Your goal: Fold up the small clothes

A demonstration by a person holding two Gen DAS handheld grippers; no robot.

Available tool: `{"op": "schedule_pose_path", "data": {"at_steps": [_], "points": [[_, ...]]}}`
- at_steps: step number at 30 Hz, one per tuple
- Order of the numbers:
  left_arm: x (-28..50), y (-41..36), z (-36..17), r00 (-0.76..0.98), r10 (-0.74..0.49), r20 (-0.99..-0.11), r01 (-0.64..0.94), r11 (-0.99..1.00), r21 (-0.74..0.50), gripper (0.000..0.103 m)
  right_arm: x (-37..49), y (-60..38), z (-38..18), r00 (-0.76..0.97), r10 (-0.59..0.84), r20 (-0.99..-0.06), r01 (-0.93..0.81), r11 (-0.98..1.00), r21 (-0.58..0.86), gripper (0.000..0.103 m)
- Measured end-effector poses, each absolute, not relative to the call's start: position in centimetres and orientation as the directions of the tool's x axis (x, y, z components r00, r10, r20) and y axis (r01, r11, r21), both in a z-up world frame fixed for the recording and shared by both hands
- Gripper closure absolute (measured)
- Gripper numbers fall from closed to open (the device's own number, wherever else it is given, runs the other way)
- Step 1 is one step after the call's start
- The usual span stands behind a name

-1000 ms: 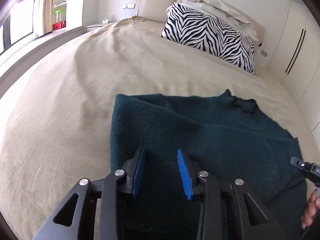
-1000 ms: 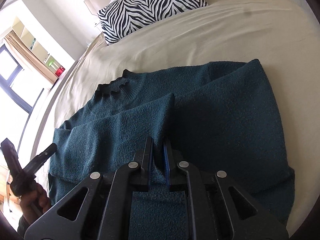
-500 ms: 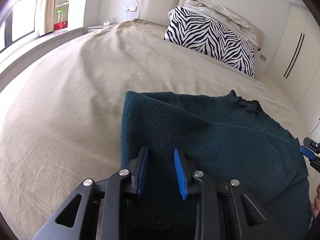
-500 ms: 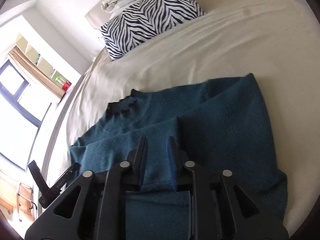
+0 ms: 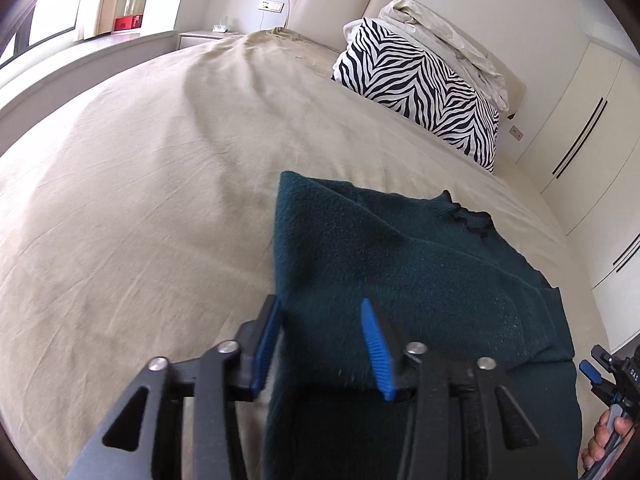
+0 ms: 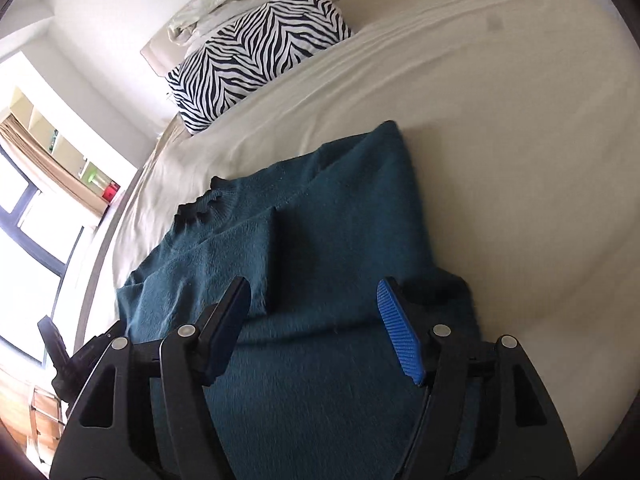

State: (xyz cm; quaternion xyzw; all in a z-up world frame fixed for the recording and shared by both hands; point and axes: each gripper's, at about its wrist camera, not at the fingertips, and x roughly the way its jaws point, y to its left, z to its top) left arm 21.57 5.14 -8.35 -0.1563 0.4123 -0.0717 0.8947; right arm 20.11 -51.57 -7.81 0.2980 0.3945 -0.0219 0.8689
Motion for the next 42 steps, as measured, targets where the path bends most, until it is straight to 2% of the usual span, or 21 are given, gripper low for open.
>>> {"op": "schedule_pose_path", "data": {"at_steps": [1, 8, 11, 20, 23, 25, 29, 31, 34, 42], "points": [[19.8, 5.8, -7.8, 0.656, -0.257, -0.709, -0.001, 0.940, -0.341, 0.035, 17.9, -51.9, -7.3, 0.698, 0.188, -0.691, 0.277, 0.820, 0.502, 0.038], [6.7, 9.9, -7.9, 0.554, -0.334, -0.763, -0.024, 0.909, -0.415, 0.036, 4.9, -52.6, -6.3, 0.689, 0.197, -0.698, 0.286, 0.810, 0.512, 0.038], [1.9, 10.2, -8.2, 0.511, -0.347, -0.787, -0.009, 0.913, -0.408, 0.036, 0.7, -52.6, -6.5, 0.678, 0.200, -0.707, 0.306, 0.799, 0.518, 0.038], [-4.7, 9.2, -9.6, 0.415, -0.403, -0.816, 0.019, 0.900, -0.435, 0.039, -6.6, -51.6, -7.4, 0.649, 0.219, -0.729, 0.334, 0.779, 0.531, 0.038], [-5.1, 8.8, -9.9, 0.381, -0.420, -0.824, 0.024, 0.895, -0.445, 0.047, -8.4, -51.7, -7.1, 0.645, 0.208, -0.735, 0.345, 0.780, 0.523, 0.038], [-5.4, 8.7, -10.3, 0.360, -0.435, -0.825, 0.024, 0.888, -0.458, 0.057, -9.3, -52.1, -7.0, 0.644, 0.204, -0.737, 0.356, 0.773, 0.525, 0.038], [-5.4, 8.5, -10.8, 0.332, -0.459, -0.824, 0.021, 0.877, -0.480, 0.063, -11.1, -52.7, -7.2, 0.634, 0.211, -0.744, 0.370, 0.762, 0.531, 0.038], [-5.3, 8.5, -10.8, 0.326, -0.461, -0.825, 0.024, 0.877, -0.480, 0.079, -11.7, -52.9, -7.3, 0.627, 0.219, -0.747, 0.369, 0.761, 0.533, 0.038], [-5.5, 8.5, -10.9, 0.314, -0.471, -0.824, 0.035, 0.873, -0.486, 0.093, -12.2, -53.2, -7.4, 0.615, 0.222, -0.757, 0.382, 0.756, 0.532, 0.038], [-5.3, 8.2, -10.6, 0.315, -0.469, -0.825, 0.056, 0.877, -0.477, 0.095, -12.1, -54.0, -8.4, 0.565, 0.273, -0.779, 0.402, 0.733, 0.548, 0.038]]}}
